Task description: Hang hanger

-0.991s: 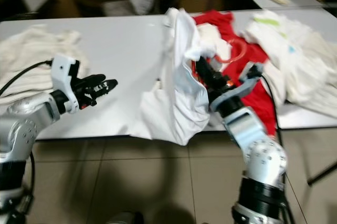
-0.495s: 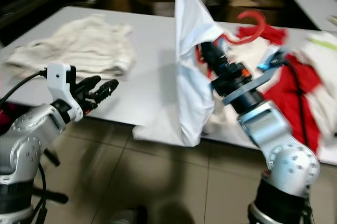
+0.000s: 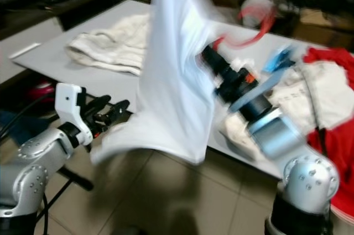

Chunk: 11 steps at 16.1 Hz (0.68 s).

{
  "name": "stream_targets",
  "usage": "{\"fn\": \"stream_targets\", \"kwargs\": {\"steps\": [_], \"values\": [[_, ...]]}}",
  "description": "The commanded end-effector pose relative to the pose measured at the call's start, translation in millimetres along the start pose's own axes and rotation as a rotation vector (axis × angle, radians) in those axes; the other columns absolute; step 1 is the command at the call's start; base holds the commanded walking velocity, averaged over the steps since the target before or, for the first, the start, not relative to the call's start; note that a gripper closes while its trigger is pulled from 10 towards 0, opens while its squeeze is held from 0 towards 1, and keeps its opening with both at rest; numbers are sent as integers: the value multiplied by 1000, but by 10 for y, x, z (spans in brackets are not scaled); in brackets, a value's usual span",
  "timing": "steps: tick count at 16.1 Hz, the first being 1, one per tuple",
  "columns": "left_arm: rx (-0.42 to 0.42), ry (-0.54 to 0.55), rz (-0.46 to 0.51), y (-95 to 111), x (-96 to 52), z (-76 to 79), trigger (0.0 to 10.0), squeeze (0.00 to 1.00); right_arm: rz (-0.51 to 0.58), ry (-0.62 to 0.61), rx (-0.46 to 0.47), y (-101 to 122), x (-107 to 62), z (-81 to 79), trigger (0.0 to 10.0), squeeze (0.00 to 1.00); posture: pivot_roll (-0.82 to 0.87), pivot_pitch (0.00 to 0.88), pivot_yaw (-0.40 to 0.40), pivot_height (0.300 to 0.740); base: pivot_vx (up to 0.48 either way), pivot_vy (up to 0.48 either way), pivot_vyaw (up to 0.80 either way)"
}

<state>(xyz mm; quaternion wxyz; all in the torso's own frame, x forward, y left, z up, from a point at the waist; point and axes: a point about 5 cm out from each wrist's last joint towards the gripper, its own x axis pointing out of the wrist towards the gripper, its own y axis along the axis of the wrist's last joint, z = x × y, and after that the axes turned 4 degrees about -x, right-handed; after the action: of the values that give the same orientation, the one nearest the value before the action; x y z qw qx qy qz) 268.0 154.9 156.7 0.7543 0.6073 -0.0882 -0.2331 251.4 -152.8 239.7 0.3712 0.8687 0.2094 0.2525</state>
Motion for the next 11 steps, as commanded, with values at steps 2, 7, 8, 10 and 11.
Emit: {"fn": "stream_targets", "kwargs": {"steps": [2,7,8,10,11], "values": [[11,-19,-29,-72,-13,57,10000,0,-26,-27,-7,-48,-59,18,10000,0,-37,0,1,740,0,0,712],[52,-86,-55,-158,-67,94,10000,0,-180,-135,0,-396,-473,220,10000,0,-33,0,2,740,0,0,711],[68,-91,-60,-187,-84,93,10000,0,-198,-154,8,-446,-536,253,10000,0,-36,0,7,740,0,0,712],[79,-64,-81,-280,-105,68,10000,0,-233,-217,0,-540,-581,346,10000,0,-32,0,10,740,0,0,712],[68,-38,-77,-336,-143,35,10000,0,-235,-230,-20,-589,-538,377,10000,0,-19,0,-2,740,0,0,706]]}}
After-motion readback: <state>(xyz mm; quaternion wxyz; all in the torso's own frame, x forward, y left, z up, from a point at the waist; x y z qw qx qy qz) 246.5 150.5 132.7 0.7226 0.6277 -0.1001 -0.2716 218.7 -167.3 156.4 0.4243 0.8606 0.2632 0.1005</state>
